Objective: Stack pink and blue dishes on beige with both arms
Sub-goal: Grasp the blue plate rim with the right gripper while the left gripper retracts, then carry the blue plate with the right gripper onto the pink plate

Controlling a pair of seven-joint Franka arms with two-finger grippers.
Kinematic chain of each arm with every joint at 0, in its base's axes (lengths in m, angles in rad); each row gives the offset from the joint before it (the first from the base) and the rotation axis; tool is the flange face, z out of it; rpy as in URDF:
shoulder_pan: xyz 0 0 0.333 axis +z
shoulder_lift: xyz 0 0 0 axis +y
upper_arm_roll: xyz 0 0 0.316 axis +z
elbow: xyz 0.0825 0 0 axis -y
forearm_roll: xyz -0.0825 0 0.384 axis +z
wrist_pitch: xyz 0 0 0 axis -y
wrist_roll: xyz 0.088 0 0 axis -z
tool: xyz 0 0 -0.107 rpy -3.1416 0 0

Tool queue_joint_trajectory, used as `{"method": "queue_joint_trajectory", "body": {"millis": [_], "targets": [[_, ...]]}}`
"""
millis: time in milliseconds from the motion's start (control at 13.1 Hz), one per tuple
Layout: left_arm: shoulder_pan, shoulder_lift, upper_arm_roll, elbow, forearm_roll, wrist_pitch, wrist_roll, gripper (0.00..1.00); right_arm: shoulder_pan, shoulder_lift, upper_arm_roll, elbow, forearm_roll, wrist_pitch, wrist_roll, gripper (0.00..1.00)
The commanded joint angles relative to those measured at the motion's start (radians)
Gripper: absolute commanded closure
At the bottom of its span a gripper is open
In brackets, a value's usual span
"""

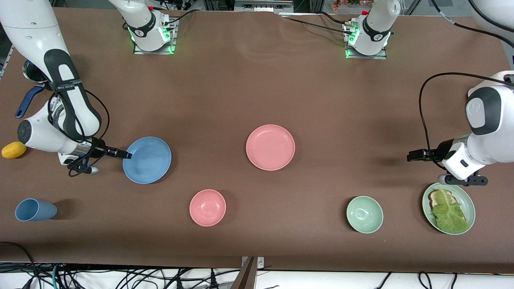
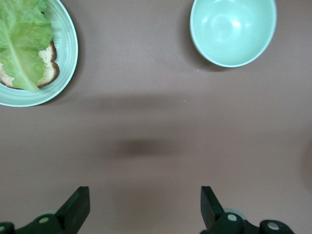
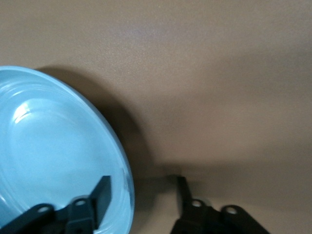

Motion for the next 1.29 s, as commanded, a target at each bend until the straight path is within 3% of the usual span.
{"method": "queue_joint_trajectory", "body": {"millis": [0,76,457,762,990,1219], "targets": [[0.01,-0.073,-0.016,-0.006,0.024,-0.05,-0.019,0.0,-0.01,0.008,0.011,0.006,0.024,0.007,-0.05,0.93],[0.007,-0.105,-0.016,-0.012,0.023,-0.062,-0.022,0.0,-0.01,0.008,0.011,0.007,0.026,0.002,-0.058,1.0],[0.013,-0.271,-0.037,-0.021,0.023,-0.208,-0.019,0.0,-0.011,-0.013,0.011,0.033,0.026,-0.03,-0.052,1.0],[0.002,-0.291,-0.036,-0.024,0.024,-0.387,-0.022,0.0,-0.007,-0.051,0.022,0.124,0.024,-0.216,0.061,1.0],[0.01,-0.328,-0.031,0.005,0.058,-0.406,-0.021,0.0,-0.002,-0.065,0.109,0.223,0.015,-0.347,0.174,1.0],[-0.009,-0.389,-0.034,0.01,0.07,-0.408,-0.027,0.0,0.013,-0.074,0.209,0.233,0.011,-0.354,0.313,1.0]]}}
